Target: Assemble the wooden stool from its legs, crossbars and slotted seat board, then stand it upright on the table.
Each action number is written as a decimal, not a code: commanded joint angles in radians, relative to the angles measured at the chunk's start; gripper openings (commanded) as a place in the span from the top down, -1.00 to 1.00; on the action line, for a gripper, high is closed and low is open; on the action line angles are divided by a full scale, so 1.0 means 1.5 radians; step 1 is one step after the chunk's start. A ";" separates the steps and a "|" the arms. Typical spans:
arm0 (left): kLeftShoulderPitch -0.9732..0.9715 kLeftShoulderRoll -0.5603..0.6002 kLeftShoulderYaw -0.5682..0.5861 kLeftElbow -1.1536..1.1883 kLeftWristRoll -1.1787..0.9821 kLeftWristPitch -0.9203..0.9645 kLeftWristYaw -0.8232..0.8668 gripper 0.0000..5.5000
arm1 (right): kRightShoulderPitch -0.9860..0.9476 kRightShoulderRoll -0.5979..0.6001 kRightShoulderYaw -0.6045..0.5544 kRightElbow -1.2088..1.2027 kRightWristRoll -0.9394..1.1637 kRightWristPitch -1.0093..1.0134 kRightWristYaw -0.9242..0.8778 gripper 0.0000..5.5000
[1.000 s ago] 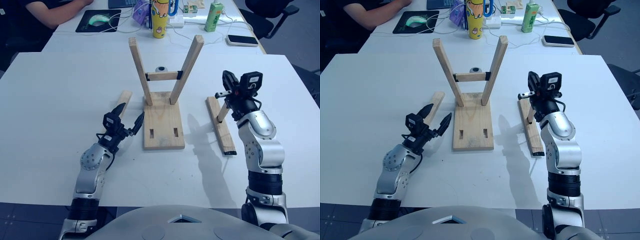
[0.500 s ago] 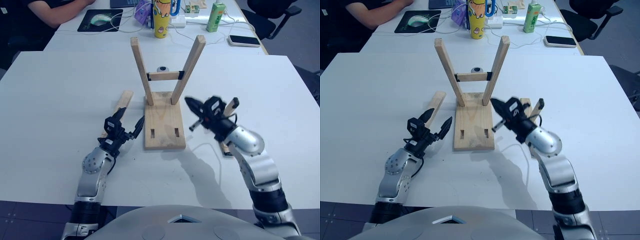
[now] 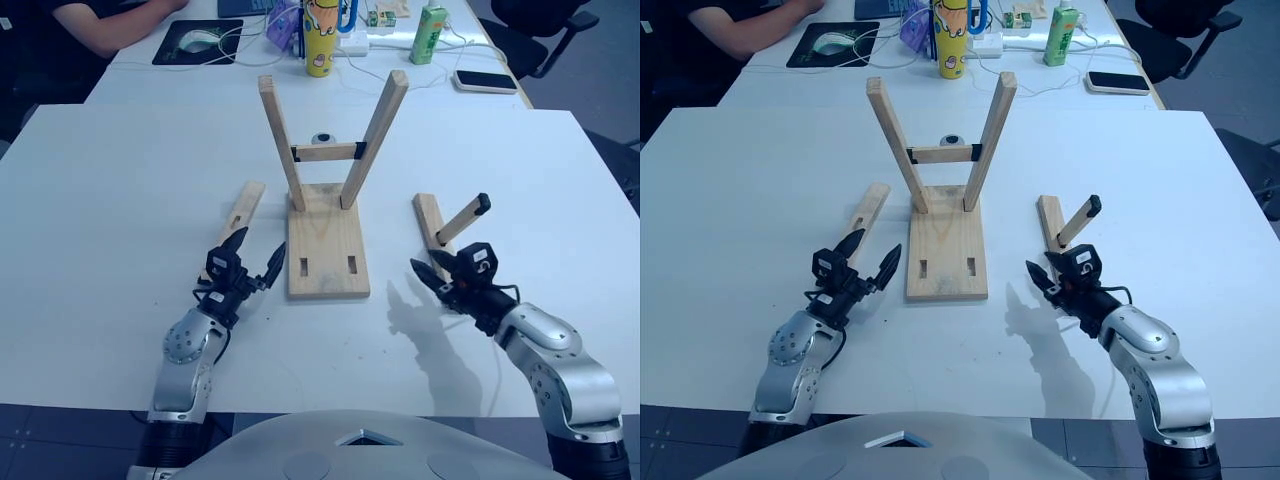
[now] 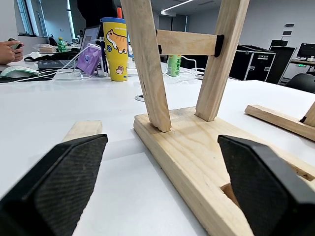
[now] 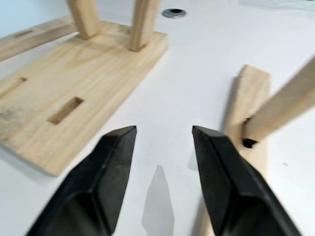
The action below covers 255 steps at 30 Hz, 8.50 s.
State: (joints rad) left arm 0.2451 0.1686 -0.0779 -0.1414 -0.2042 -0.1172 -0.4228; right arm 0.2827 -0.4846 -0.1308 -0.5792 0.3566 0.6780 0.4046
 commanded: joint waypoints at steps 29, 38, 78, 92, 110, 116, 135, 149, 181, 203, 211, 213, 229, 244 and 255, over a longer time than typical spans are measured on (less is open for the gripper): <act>-0.059 0.025 0.006 0.006 0.041 0.052 0.026 -0.51 | -0.119 0.052 -0.015 0.146 -0.104 0.148 -0.123 0.25; -0.113 0.031 0.033 -0.014 -0.042 0.127 -0.010 -0.51 | -0.342 0.148 -0.155 0.173 0.077 -0.011 -0.098 0.25; -0.305 0.124 0.178 -0.047 -0.795 0.738 -0.128 -0.91 | -0.336 -0.058 0.014 0.229 0.549 0.305 0.394 0.25; -0.311 0.154 0.186 -0.037 -0.799 0.764 -0.145 -0.28 | -0.327 -0.078 0.026 0.220 0.535 0.301 0.415 0.25; -0.288 0.170 0.173 -0.049 -0.756 0.762 -0.179 0.27 | -0.306 -0.101 0.066 0.243 0.451 0.248 0.460 0.25; -0.279 0.168 0.183 -0.043 -0.734 0.747 -0.187 0.27 | -0.316 -0.094 0.047 0.271 0.464 0.247 0.465 -0.04; -0.272 0.328 0.350 0.042 -0.688 0.711 -0.272 0.27 | -0.258 -0.121 0.257 0.249 -0.104 -0.353 0.438 -0.60; -0.263 0.291 0.299 -0.049 -0.575 0.611 -0.261 0.27 | -0.315 -0.073 0.290 0.433 -0.334 -0.600 0.256 -0.60; -0.371 0.361 0.101 -0.050 -0.285 0.432 -0.411 0.27 | -0.205 0.199 0.258 0.382 -0.113 -0.230 0.013 0.59; -0.391 0.412 0.076 -0.009 -0.243 0.407 -0.474 0.27 | -0.210 0.197 0.288 0.433 -0.167 -0.206 0.022 0.59; -0.418 0.432 0.066 0.017 -0.223 0.399 -0.506 0.27 | -0.206 0.199 0.294 0.435 -0.171 -0.207 0.021 0.59; -0.411 0.437 0.058 0.017 -0.217 0.396 -0.515 0.27 | -0.206 0.199 0.296 0.437 -0.172 -0.208 0.020 0.59; -0.469 0.425 0.025 0.008 -0.196 0.385 -0.518 0.27 | -0.209 0.186 0.314 0.447 -0.198 -0.212 0.022 0.59; -0.528 0.398 0.049 0.045 -0.227 0.412 -0.521 0.27 | -0.204 0.189 0.326 0.463 -0.209 -0.216 0.018 0.59; -0.511 0.426 0.052 0.024 -0.229 0.446 -0.539 0.27 | -0.197 0.187 0.326 0.470 -0.211 -0.221 0.015 0.59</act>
State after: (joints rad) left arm -0.5199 0.7838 -0.0132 -0.0907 -0.5471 0.5455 -1.2216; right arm -0.0920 -0.1839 0.3224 0.0237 0.0819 0.2697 0.4262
